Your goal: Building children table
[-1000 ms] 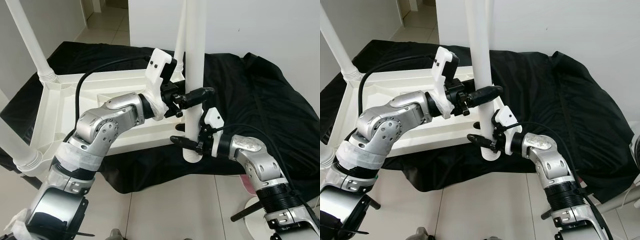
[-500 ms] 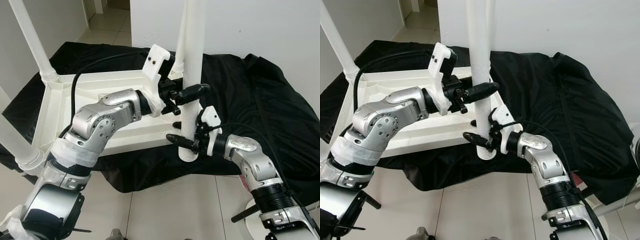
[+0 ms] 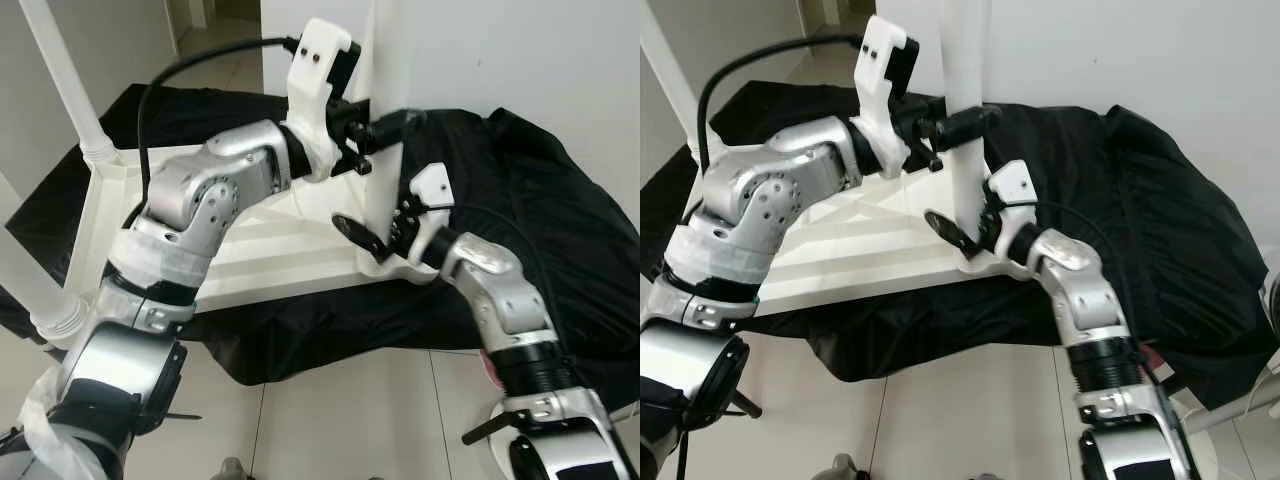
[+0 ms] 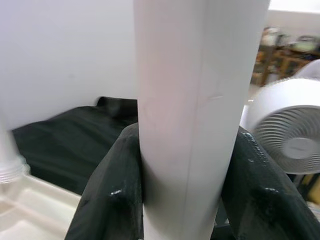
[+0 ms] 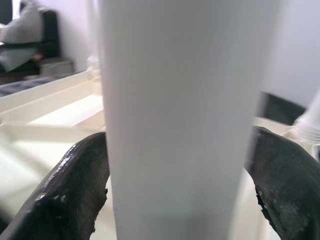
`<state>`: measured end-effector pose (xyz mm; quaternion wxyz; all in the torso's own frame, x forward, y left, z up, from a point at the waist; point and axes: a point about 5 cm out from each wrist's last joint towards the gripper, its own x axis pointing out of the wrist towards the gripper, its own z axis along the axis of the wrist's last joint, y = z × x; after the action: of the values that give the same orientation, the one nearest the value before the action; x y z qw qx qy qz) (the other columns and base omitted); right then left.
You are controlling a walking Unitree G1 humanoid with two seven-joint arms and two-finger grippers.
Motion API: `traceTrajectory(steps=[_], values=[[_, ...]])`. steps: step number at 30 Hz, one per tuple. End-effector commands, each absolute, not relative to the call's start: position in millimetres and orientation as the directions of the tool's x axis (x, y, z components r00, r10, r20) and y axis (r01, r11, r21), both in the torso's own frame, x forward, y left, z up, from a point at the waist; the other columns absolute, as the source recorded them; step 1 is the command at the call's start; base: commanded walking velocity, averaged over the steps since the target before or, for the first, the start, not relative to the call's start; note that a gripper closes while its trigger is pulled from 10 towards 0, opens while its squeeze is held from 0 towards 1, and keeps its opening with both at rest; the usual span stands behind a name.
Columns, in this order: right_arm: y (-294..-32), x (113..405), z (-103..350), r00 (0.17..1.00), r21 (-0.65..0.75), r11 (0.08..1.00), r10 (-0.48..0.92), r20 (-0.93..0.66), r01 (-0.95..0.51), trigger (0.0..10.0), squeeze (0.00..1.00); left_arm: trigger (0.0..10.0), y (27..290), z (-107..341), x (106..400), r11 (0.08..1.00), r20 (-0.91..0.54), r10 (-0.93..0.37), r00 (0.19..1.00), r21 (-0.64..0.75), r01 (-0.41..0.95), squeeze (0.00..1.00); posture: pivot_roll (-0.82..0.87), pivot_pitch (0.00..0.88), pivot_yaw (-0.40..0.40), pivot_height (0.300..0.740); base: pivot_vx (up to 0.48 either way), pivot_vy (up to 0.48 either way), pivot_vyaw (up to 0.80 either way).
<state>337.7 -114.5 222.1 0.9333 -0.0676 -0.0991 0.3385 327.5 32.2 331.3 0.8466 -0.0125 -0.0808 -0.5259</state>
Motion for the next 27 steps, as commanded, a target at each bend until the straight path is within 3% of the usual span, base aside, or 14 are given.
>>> traceTrajectory(steps=[1,5,10,12,18,27], values=[[-118,341,224,0.786,-0.192,0.797,0.601,0.149,-0.573,10.0,0.00,10.0,29,339,328,0.474,0.168,-0.875,0.455,0.100,0.875,0.00,0.01,0.000,-0.037,0.740,0.000,0.000,0.00],[-106,348,227,0.858,-0.190,0.873,0.481,0.181,-0.449,10.0,0.00,10.0,29,347,337,0.565,0.176,-0.822,0.542,0.125,0.815,0.00,0.01,0.012,-0.036,0.740,0.000,0.000,0.00],[-99,350,228,0.889,-0.153,0.910,0.411,0.202,-0.386,10.0,0.00,10.0,28,352,341,0.592,0.195,-0.801,0.566,0.119,0.797,0.00,0.01,0.022,-0.037,0.740,0.000,0.000,0.00],[-94,354,228,0.923,-0.123,0.946,0.320,0.213,-0.300,10.0,0.00,10.0,25,357,344,0.614,0.206,-0.785,0.585,0.134,0.777,0.00,0.01,0.027,-0.037,0.740,0.000,0.000,0.00],[-89,359,232,0.952,-0.068,0.982,0.188,0.240,-0.177,10.0,0.00,10.0,16,368,341,0.615,0.241,-0.780,0.577,0.130,0.777,0.00,0.01,0.032,-0.028,0.740,0.000,0.000,0.00],[-84,363,235,0.953,-0.066,0.984,0.174,0.249,-0.163,10.0,0.00,10.0,10,371,340,0.604,0.243,-0.789,0.564,0.145,0.783,0.00,0.01,0.033,-0.030,0.740,0.000,0.000,0.00]])
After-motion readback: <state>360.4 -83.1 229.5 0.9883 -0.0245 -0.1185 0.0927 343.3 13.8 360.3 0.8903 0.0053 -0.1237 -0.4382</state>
